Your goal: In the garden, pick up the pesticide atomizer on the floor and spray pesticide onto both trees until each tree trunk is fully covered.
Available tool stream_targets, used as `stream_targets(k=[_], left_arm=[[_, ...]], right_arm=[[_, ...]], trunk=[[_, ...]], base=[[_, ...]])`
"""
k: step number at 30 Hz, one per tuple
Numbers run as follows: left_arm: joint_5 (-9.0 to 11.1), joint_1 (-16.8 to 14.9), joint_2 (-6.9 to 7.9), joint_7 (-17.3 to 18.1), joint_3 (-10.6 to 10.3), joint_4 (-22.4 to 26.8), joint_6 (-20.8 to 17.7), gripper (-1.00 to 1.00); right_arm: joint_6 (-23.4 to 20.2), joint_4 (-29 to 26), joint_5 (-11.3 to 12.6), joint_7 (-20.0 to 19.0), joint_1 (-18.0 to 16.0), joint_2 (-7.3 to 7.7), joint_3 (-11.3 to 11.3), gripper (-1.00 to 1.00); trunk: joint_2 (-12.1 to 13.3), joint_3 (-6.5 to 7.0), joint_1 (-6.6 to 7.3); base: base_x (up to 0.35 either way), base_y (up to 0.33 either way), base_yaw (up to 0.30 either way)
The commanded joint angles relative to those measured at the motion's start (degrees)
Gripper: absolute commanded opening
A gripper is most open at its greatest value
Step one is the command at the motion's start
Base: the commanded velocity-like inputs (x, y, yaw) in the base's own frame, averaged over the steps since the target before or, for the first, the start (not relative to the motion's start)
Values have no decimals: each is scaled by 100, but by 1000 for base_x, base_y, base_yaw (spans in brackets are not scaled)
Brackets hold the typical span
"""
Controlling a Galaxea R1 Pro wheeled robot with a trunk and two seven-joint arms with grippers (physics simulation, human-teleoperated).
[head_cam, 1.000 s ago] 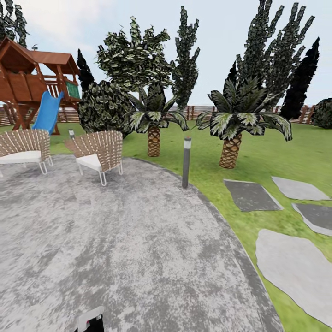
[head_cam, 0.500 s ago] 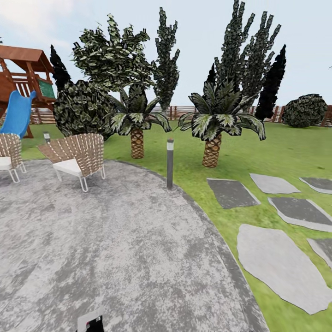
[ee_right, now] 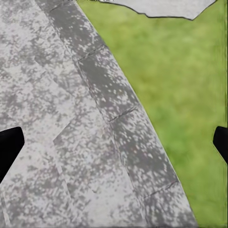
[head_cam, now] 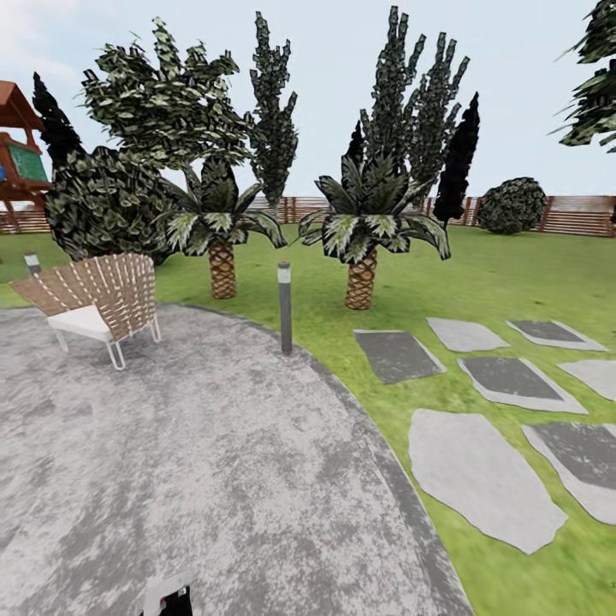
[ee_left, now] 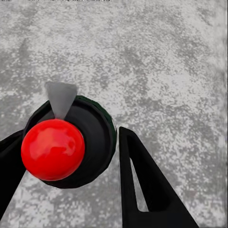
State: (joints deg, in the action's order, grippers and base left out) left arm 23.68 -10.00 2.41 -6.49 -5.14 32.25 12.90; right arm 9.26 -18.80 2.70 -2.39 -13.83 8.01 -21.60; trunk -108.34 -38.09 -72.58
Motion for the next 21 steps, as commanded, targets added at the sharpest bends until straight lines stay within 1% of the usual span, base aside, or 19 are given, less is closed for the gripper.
stream_targets(k=[1, 21], left_arm=[[40, -2, 7, -45, -48, 2, 25, -100], [33, -2, 8, -46, -48, 1, 27, -100]], right_arm=[[23, 8, 29, -25, -6, -1, -23, 100], [23, -8, 35, -24, -6, -1, -32, 100]], trunk=[[39, 13, 24], [841, 372, 463]], base=[[0, 0, -250], [0, 0, -250]])
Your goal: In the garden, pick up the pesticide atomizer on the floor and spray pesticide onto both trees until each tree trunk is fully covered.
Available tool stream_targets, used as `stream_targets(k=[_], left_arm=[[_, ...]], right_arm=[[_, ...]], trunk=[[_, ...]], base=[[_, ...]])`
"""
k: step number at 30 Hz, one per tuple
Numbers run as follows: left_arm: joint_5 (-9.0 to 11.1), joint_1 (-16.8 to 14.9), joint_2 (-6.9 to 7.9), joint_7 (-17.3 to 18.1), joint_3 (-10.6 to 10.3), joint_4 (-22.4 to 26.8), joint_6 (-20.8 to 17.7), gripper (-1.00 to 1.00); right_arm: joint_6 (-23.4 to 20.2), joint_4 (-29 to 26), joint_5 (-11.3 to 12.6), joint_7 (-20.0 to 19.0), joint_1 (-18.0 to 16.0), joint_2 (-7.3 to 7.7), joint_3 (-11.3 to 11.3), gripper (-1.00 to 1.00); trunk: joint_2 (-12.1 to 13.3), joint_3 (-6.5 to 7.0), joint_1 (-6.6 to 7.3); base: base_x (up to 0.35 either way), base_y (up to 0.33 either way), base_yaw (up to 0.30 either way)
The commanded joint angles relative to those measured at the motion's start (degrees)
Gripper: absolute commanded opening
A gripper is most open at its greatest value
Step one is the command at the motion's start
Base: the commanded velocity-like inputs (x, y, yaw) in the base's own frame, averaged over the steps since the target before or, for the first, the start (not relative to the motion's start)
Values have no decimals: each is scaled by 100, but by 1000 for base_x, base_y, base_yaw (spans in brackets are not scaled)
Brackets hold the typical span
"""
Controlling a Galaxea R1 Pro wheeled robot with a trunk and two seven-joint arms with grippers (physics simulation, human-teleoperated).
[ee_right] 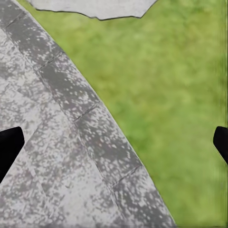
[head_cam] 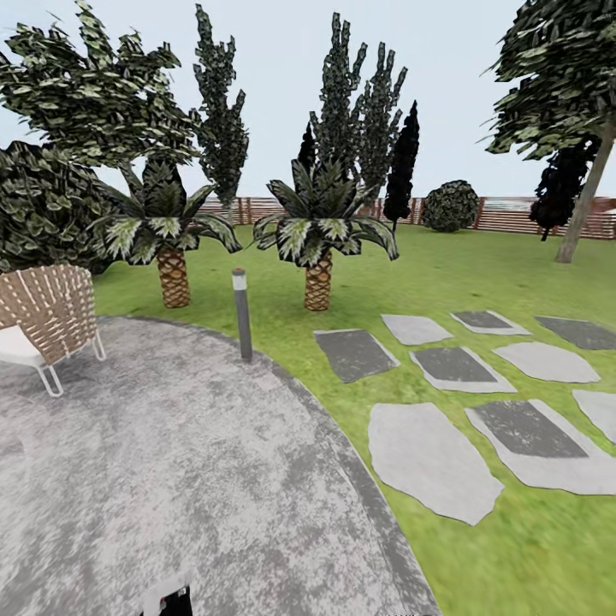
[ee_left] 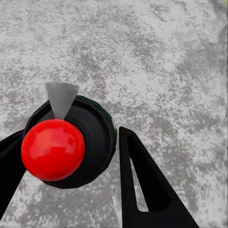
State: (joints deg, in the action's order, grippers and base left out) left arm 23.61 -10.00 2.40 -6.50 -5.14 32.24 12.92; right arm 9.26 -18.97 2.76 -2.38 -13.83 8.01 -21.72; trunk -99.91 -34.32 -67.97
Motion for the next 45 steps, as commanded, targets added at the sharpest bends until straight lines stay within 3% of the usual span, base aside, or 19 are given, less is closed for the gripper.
stream_targets(k=[1, 45], left_arm=[[40, -2, 8, -47, -49, 2, 25, -100], [44, -2, 6, -55, -49, 2, 23, -100]], right_arm=[[22, 8, 30, -25, -6, -1, -21, 100], [21, 8, 41, -25, -6, -1, -24, 100]], trunk=[[39, 13, 23], [1804, 803, 990]], base=[[0, 0, -250], [0, 0, -249]])
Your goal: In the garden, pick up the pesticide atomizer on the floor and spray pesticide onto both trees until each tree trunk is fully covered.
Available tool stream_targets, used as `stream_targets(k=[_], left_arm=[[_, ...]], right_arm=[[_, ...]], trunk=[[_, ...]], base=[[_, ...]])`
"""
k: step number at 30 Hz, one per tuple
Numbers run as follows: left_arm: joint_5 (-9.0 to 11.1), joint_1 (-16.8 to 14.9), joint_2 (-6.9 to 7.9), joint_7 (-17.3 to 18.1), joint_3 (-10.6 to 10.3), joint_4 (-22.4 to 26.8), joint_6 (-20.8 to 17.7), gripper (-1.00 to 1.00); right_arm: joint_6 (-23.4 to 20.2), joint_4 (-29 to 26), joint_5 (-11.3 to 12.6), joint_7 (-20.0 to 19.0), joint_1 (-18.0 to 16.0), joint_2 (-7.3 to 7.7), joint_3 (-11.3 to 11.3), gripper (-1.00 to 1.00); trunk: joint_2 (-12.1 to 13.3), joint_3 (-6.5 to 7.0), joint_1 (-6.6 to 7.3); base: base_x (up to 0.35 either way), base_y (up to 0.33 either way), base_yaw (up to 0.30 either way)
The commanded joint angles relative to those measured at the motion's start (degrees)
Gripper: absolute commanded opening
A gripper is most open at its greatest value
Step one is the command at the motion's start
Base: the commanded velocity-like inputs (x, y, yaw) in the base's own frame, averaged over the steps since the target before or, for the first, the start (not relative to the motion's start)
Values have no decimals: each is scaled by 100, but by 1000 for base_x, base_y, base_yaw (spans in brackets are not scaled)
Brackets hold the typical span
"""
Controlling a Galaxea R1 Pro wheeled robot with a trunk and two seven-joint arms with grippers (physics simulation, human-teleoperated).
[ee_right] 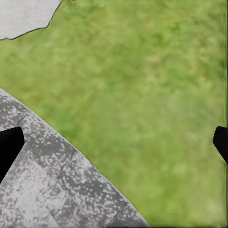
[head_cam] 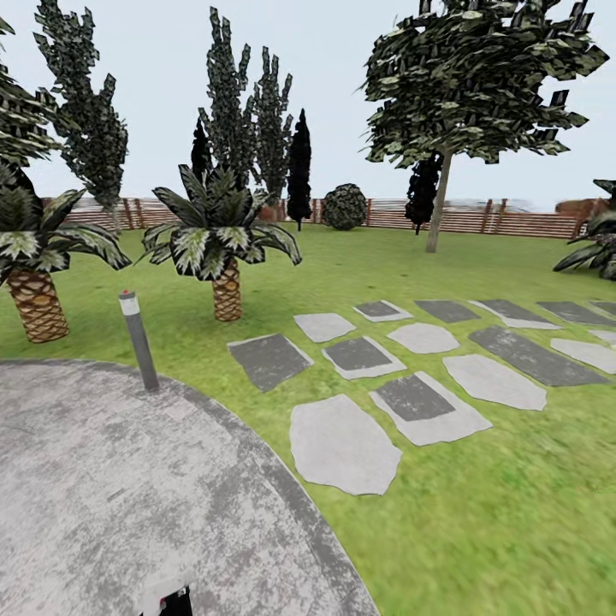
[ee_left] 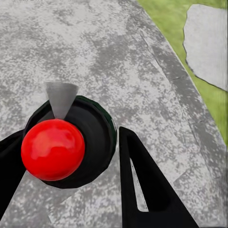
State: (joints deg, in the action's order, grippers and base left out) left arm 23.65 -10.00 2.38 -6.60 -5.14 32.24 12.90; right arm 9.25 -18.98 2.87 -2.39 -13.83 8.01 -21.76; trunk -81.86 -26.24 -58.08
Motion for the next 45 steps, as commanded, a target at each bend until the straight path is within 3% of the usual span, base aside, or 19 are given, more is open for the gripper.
stream_targets(k=[1, 38, 45], left_arm=[[41, -2, 9, -45, -49, 2, 26, -100], [42, -2, 9, -50, -49, 2, 28, -100], [43, -2, 8, -51, -49, 2, 28, -100]], right_arm=[[23, 8, 30, -25, -6, -1, -20, 100], [20, 17, 23, -25, -6, -1, -18, 100], [21, 15, 21, -25, -6, -1, -21, 100]], trunk=[[38, 13, 23], [1522, 677, 836], [1803, 802, 989]], base=[[0, 0, -249], [0, 0, -249], [0, 0, -94]])
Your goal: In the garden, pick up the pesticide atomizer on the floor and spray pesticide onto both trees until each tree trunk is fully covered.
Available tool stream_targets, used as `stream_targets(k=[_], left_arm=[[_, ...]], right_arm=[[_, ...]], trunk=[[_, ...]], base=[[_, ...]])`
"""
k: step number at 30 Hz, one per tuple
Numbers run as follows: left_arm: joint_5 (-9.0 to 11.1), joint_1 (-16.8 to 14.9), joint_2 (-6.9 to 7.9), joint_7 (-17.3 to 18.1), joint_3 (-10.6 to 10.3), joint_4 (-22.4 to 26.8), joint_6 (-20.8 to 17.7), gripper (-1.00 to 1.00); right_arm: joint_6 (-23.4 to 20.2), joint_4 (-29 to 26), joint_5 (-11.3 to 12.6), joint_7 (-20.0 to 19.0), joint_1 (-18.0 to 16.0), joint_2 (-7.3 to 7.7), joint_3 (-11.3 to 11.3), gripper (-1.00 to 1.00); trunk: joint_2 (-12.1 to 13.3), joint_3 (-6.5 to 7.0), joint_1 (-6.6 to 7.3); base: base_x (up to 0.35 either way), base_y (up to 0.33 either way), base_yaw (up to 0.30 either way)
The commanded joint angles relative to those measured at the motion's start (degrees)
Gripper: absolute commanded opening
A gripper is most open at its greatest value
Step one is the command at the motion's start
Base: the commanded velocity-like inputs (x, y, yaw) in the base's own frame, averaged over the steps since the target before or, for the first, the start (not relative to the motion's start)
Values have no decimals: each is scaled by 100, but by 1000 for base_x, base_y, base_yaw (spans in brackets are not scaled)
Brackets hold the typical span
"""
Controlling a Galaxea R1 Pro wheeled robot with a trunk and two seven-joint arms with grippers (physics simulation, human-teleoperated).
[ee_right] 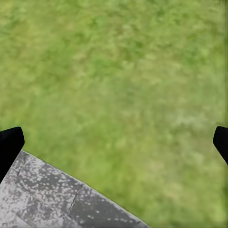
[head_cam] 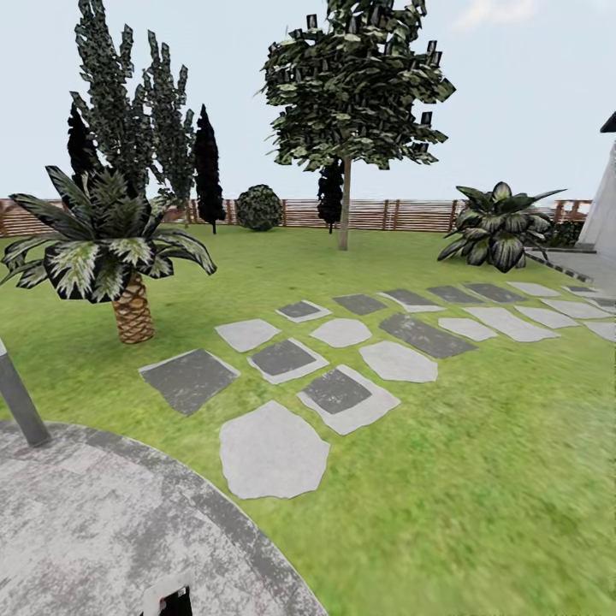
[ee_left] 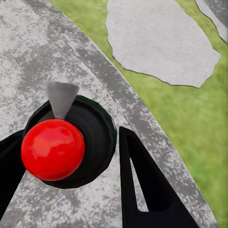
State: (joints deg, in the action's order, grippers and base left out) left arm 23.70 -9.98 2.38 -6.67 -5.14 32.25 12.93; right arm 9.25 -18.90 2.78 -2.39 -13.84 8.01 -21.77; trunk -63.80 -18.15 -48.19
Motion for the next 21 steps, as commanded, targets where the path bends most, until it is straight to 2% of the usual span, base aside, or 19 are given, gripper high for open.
stream_targets(k=[1, 21], left_arm=[[38, -4, 8, -44, -49, 0, 25, -100], [35, -4, 9, -44, -49, -1, 24, -100]], right_arm=[[21, 6, 29, -25, -5, -1, -20, 100], [33, 0, 20, -25, -5, -1, -12, 100]], trunk=[[38, 12, 23], [840, 371, 462]], base=[[0, 0, -24], [0, 0, -4]])
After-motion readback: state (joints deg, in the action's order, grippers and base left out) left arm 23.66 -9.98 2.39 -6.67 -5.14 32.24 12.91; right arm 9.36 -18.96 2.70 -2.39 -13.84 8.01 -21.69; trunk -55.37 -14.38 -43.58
